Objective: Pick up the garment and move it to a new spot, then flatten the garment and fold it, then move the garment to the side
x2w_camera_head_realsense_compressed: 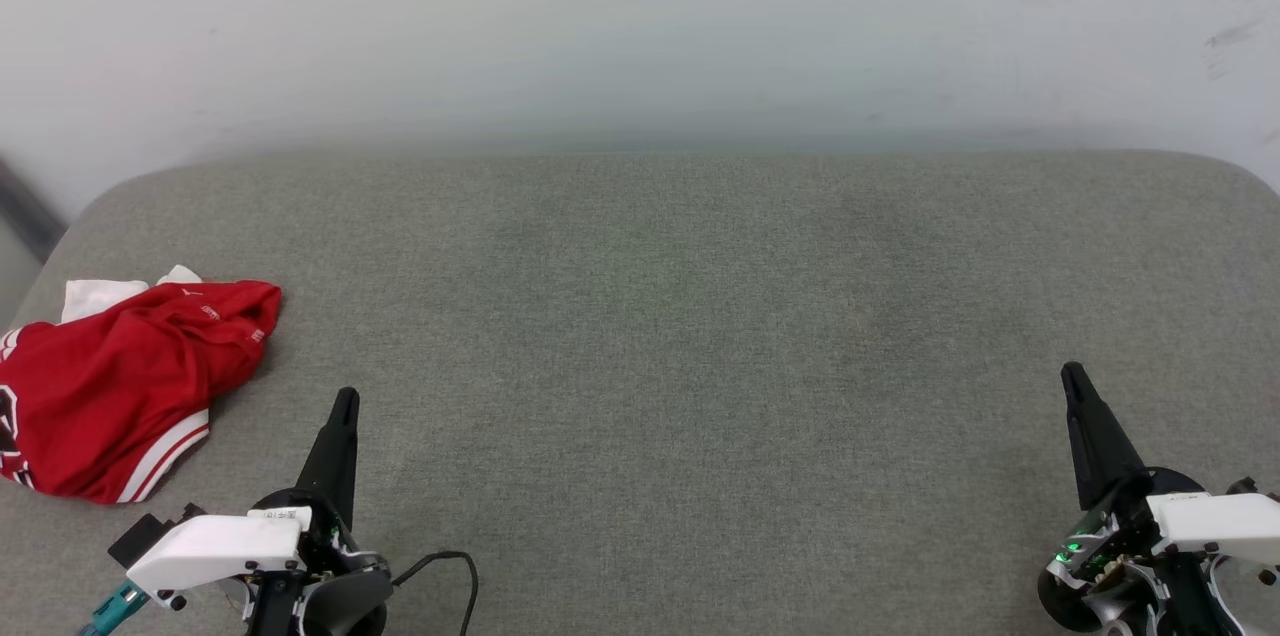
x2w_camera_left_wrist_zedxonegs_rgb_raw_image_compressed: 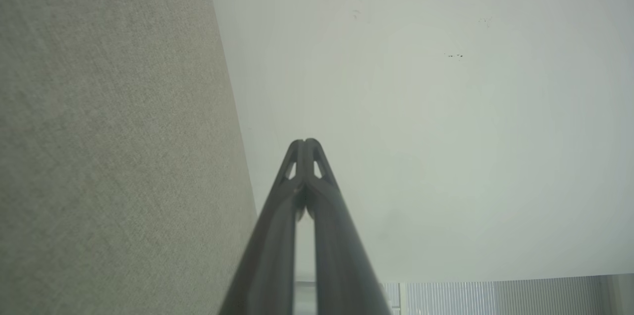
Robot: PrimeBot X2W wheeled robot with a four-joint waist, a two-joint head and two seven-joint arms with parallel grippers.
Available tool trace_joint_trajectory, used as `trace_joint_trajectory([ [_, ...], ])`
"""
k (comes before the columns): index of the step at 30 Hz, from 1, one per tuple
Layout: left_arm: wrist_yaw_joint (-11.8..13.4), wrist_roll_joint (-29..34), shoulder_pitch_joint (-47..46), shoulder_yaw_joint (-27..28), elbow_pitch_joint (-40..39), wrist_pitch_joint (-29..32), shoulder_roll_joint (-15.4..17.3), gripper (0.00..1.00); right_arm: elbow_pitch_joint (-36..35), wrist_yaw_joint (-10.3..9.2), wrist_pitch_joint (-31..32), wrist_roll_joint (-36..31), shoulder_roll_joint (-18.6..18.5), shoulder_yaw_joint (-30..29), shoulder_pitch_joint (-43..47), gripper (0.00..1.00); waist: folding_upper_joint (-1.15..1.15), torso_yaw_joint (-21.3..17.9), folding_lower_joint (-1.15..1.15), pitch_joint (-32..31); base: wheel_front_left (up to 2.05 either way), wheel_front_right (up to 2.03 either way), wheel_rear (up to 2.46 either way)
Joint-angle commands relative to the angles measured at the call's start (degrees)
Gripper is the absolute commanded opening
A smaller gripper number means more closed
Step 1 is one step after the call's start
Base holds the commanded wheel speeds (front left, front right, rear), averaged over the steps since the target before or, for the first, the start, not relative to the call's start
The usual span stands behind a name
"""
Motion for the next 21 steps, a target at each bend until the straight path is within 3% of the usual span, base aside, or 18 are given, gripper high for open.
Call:
trace_joint_trajectory([
  [1,-0.18,0.02,-0.3,0.04,0.01,0.11,-0.06,0.0,0.05,-0.02,-0.04,-0.26,0.21,0.03,-0.64,0.0,0.0,0.0,0.0,0.0,0.0,0.0,0.0],
  [21,-0.18,0.02,-0.3,0.03,0.01,0.11,-0.06,0.0,0.05,-0.02,-0.05,-0.25,0.21,0.03,-0.64,0.0,0.0,0.0,0.0,0.0,0.0,0.0,0.0],
])
